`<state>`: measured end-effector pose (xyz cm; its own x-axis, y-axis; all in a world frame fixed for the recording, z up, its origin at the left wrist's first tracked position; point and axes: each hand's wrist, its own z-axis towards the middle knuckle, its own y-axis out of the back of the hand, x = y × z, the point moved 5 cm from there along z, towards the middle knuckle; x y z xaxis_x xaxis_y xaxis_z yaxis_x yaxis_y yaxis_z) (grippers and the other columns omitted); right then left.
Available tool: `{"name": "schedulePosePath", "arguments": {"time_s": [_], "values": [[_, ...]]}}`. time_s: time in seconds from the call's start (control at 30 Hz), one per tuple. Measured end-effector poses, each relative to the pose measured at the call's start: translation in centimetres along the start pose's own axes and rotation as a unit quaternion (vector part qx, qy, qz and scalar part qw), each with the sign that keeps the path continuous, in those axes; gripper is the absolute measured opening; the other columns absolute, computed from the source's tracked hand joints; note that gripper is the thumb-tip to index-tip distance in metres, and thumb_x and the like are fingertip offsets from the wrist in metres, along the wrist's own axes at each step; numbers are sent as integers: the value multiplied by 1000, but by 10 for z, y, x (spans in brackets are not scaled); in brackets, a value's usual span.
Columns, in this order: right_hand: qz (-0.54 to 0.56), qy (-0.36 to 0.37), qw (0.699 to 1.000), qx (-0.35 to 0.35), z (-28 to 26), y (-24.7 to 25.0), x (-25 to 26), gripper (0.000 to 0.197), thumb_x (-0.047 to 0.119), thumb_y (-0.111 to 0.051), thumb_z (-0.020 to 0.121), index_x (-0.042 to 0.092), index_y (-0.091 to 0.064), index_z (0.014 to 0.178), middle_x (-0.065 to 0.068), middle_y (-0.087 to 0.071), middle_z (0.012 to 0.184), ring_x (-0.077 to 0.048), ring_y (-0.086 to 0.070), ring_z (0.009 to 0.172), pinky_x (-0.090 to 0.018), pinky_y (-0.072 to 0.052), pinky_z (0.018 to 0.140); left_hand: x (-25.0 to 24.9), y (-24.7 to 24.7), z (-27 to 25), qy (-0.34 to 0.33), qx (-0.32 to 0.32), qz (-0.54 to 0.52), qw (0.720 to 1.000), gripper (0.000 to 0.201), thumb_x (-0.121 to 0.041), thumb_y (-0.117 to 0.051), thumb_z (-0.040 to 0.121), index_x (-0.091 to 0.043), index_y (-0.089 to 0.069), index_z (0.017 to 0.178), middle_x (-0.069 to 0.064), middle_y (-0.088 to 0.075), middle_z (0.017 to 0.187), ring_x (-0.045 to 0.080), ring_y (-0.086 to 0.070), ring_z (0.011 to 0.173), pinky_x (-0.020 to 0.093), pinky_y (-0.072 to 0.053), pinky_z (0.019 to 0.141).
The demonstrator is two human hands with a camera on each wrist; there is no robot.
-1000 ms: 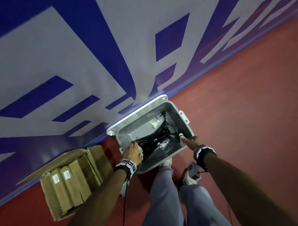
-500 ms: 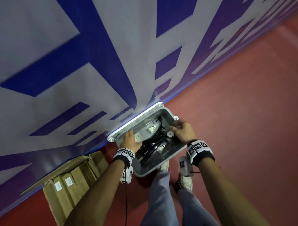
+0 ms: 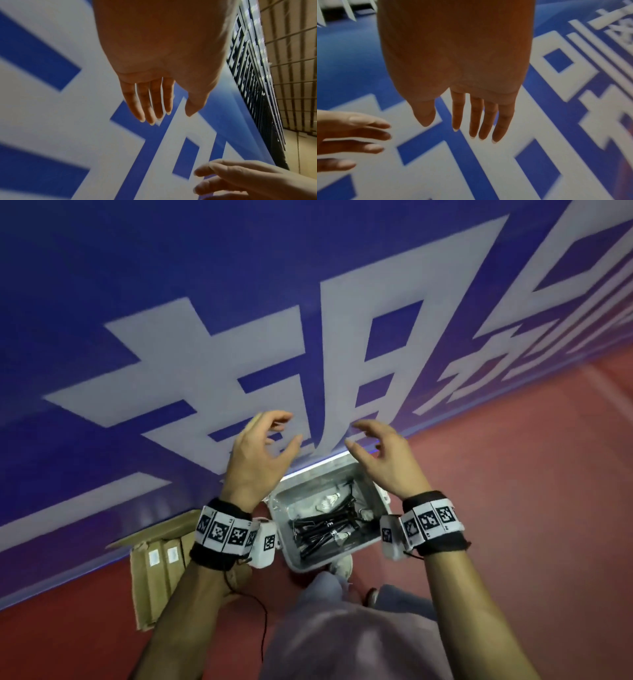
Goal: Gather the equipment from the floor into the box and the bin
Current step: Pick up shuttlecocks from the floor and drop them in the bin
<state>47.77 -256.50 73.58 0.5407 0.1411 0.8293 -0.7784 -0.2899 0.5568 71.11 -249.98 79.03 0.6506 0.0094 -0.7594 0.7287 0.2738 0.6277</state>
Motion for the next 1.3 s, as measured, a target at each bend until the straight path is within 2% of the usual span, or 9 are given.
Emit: {"name": "schedulePosePath", "arguments": {"time_s": [0.17,0.3,0.43,0.57,0.73,0.87,1.0,1.13,1.3], "values": [[-24,162,986,25,-22,31,95,44,49,-62,100,28,-58,138,11,-61,135,-6,-54,127,-34,-50,105,-76,69,-53,-68,-134,48,987,31,-21,-75,94,-13,-66,123,-5,-67,115,8,-64,108,27,-54,87],[7,241,970,36,-49,45,147,45,49,-61,101,27,-57,139,13,-60,136,-3,-54,128,-35,-51,105,-119,100,-115,-90,-259,97,957,20,-14,-74,95,-4,-71,112,3,-71,106,17,-67,96,35,-56,79],[64,284,954,65,-94,37,172,40,43,-66,100,25,-61,135,14,-62,129,-1,-56,125,-28,-49,103,-137,115,-191,-24,-311,118,943,20,-14,-74,95,-6,-70,113,3,-71,107,18,-68,99,39,-56,80],[91,304,937,143,-145,-4,187,40,46,-66,98,27,-61,133,15,-63,127,-5,-58,123,-33,-51,101,-138,129,-276,64,-339,153,926,24,-13,-77,92,-9,-69,115,0,-69,108,16,-67,100,38,-55,85],[105,361,893,247,-221,-63,224,42,45,-68,97,27,-62,135,13,-62,127,-6,-56,123,-36,-50,102,-136,161,-393,148,-386,172,894,29,-16,-77,92,-13,-69,119,-3,-68,109,15,-67,103,42,-55,86],[81,415,842,336,-296,-118,264,46,55,-66,94,33,-60,134,16,-61,128,-7,-57,121,-39,-49,103,-137,191,-498,218,-444,210,843,31,-24,-76,92,-14,-67,121,-3,-67,111,12,-66,102,38,-55,88],[35,473,774,419,-401,-176,309,48,59,-64,94,37,-57,137,19,-57,133,2,-52,120,-12,-37,107,-139,218,-615,297,-482,236,790,35,-31,-75,93,-18,-66,124,-5,-65,115,11,-65,105,40,-55,92],[58,524,685,503,-538,-244,348,53,60,-66,92,35,-57,138,16,-55,136,-4,-51,130,-36,-40,115,-150,238,-753,373,-520,254,725,39,-38,-74,93,-23,-63,127,-9,-64,119,9,-64,109,40,-55,95],[86,543,589,592,-728,-313,383,51,59,-64,92,34,-59,136,16,-56,134,-5,-52,130,-41,-39,116,-178,246,-940,474,-551,276,629,41,-42,-71,93,-24,-61,129,-10,-63,123,7,-63,110,39,-55,93]]}}
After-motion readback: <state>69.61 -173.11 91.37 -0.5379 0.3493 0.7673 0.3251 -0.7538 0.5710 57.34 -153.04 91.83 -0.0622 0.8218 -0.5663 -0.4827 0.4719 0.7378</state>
